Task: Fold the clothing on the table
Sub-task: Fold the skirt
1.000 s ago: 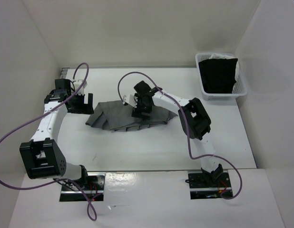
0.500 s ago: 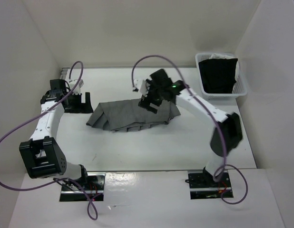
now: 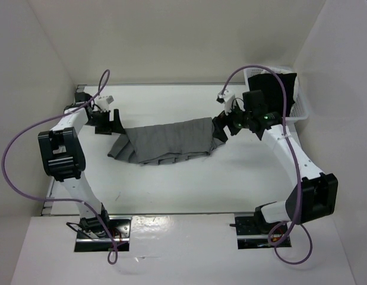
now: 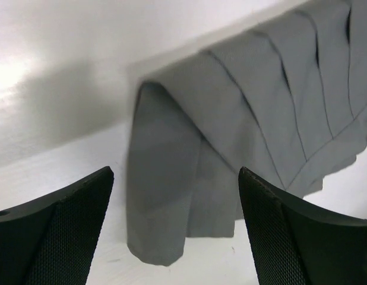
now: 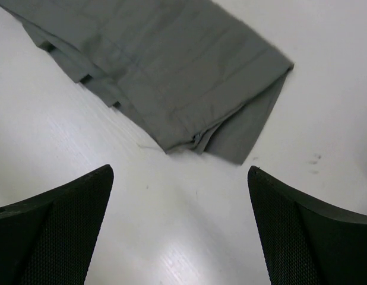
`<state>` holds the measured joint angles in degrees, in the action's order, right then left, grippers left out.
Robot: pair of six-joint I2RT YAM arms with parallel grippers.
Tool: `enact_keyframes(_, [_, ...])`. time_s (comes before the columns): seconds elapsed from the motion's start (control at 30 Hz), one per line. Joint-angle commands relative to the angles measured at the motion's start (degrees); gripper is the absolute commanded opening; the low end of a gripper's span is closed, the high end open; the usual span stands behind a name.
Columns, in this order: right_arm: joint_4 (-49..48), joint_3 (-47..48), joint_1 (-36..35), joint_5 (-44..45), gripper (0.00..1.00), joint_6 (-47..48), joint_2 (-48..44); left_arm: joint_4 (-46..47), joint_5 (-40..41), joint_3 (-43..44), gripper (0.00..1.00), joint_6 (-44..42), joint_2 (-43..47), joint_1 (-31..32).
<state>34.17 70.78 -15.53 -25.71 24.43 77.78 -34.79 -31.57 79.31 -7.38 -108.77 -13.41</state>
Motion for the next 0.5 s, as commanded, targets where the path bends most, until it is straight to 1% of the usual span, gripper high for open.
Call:
enact_keyframes(0.0, [-4.11, -0.90, 3.74, -6.18, 0.98, -2.54, -2.36, 3.75, 0.28, 4.62, 0.92, -1.06, -0.47, 1.02])
enact_keyframes(0.07, [-4.73, -1.61, 4.28, -7.41, 0.98, -2.54, -2.37, 3.76, 0.81, 6.03, 0.88, -1.06, -2.40, 1.02])
enact_keyframes(0.1, [-4.73, -2.14, 4.28, -7.94, 0.98, -1.84, -2.37, 3.76, 0.81, 7.43, 0.88, -1.06, -3.02, 1.02])
enact_keyframes(0.2, [-4.73, -2.76, 4.28, -7.95, 0.98, -1.84, -2.90, 3.76, 0.81, 8.58, 0.83, -1.06, -5.57, 1.63])
enact_keyframes(0.23, [-4.73, -2.76, 4.28, -7.95, 0.98, -1.84, -2.90, 3.76, 0.81, 9.45, 0.82, -1.06, -6.10, 1.63])
enact_keyframes(0.3, [-4.73, -2.76, 4.28, -8.56, 0.98, -1.84, -2.90, 3.76, 4.22, 10.08, 0.82, -0.54, -7.94, 2.94])
enact_keyframes(0.37, [-4.73, -2.76, 4.28, -8.56, 0.98, -1.84, -2.90, 2.79, 5.90, 10.96, 0.81, -1.06, -8.56, 3.47])
enact_keyframes(0.47, [-4.73, -2.76, 4.28, -9.61, 0.98, -1.32, -3.42, 2.79, 5.91, 10.96, 0.79, -1.68, -9.27, 3.48])
